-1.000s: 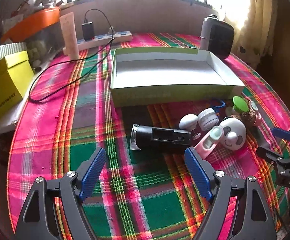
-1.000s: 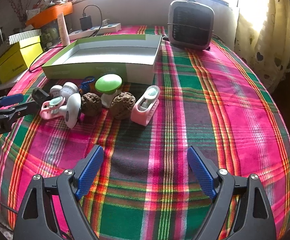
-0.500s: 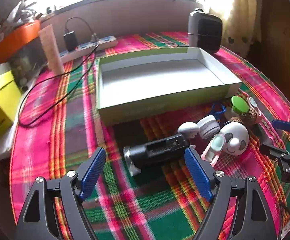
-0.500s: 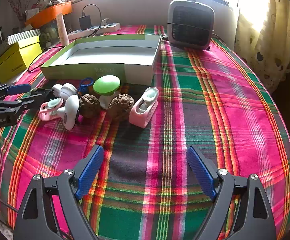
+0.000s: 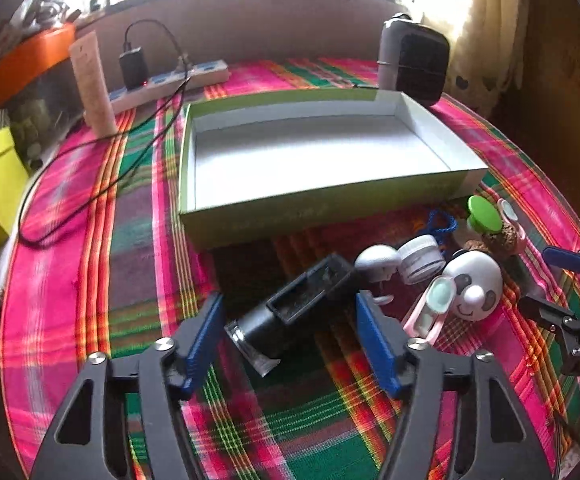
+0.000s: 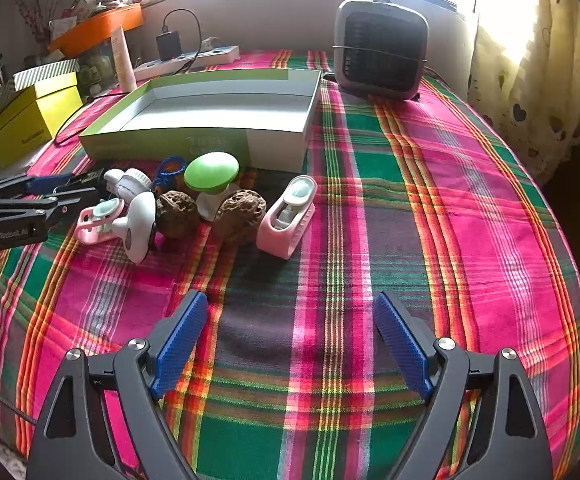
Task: Organize objects
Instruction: 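Move left tool toward black flashlight while right tool approaches pink-and-white device, then close left tool on black flashlight while right tool closes on pink-and-white device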
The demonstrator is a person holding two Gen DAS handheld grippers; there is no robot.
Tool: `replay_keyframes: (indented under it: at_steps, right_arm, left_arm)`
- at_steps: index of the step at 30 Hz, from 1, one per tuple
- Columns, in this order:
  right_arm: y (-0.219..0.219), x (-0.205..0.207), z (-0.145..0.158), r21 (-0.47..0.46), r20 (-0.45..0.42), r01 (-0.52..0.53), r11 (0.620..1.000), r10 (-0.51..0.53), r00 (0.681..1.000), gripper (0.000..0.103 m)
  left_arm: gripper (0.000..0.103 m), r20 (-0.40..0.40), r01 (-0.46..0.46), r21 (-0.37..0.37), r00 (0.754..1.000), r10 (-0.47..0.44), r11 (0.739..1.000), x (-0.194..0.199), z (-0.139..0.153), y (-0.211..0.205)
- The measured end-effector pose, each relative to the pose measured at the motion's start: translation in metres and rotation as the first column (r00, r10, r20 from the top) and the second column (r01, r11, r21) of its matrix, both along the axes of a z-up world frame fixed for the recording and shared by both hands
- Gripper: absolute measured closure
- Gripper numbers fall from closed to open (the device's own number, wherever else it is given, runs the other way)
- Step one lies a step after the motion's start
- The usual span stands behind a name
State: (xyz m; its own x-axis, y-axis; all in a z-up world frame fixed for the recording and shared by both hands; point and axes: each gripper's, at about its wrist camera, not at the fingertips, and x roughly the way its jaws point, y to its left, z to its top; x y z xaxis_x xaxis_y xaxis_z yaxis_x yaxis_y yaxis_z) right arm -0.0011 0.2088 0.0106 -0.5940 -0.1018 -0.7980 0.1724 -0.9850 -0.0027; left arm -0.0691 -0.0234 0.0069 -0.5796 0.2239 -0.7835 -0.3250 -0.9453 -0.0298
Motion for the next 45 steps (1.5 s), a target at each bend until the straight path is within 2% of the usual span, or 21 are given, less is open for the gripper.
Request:
replay_keyframes:
  at_steps: [8,16,20,24,31,35,40,45]
  right_arm:
    - [-0.001,0.0,0.0,0.001,0.0,0.0,1.0,0.0,1.0,0.017]
    - [-0.001,0.0,0.0,0.0,0.0,0.001,1.0,-0.001,1.0,0.017]
    - [0.009,-0.001,0.001,-0.006,0.0,0.048,0.999,-0.048,0.999,0.018]
    - [0.02,-0.005,0.003,-0.062,-0.004,0.086,0.994,-0.087,0.996,0.02]
    - [0.012,-0.019,0.004,-0.04,-0.009,0.058,0.998,-0.059,0.998,0.029]
    - [0.009,-0.028,0.004,-0.027,-0.01,0.065,0.998,-0.065,0.998,0.039]
    - [0.009,-0.035,0.003,-0.023,-0.011,0.062,0.998,-0.063,0.998,0.043]
    - [0.01,-0.04,0.004,-0.019,-0.017,0.065,0.998,-0.065,0.998,0.054]
  left_arm:
    - [0.048,0.006,-0.027,0.03,1.0,0.027,0.999,0.003,0.001,-0.004]
    - [0.049,0.029,-0.018,0.084,0.999,0.016,0.996,0.017,0.002,0.0]
    - [0.049,0.037,-0.001,0.104,0.999,-0.003,0.995,0.023,0.002,0.004]
    - [0.049,0.039,-0.003,0.113,0.999,-0.002,0.994,0.023,0.002,0.004]
    - [0.049,0.033,-0.042,0.103,0.999,0.039,0.994,0.018,0.002,0.001]
    - [0.049,0.029,-0.056,0.091,0.998,0.053,0.994,0.014,0.002,0.001]
    - [0.049,0.022,-0.064,0.071,0.998,0.063,0.995,0.011,0.002,0.001]
    - [0.049,0.016,-0.083,0.055,0.997,0.082,0.995,0.008,0.001,0.002]
